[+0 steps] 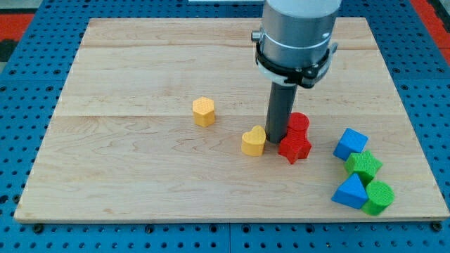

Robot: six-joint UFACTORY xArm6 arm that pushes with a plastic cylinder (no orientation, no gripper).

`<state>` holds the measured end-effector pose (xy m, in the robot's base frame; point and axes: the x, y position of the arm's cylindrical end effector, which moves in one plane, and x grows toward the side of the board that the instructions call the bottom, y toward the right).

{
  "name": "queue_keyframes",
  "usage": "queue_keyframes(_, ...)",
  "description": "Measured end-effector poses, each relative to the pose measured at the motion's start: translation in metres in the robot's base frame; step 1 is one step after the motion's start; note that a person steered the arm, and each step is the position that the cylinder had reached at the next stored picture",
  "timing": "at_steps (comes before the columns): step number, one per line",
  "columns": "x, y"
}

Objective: Push the red circle and red star closer to the group of blocks

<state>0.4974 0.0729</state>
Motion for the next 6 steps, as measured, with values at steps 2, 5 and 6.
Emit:
queue_keyframes(2, -0.073, 0.007)
queue_keyframes(5, -0.008, 0.023)
queue_keyframes(6, 0.019, 0.023)
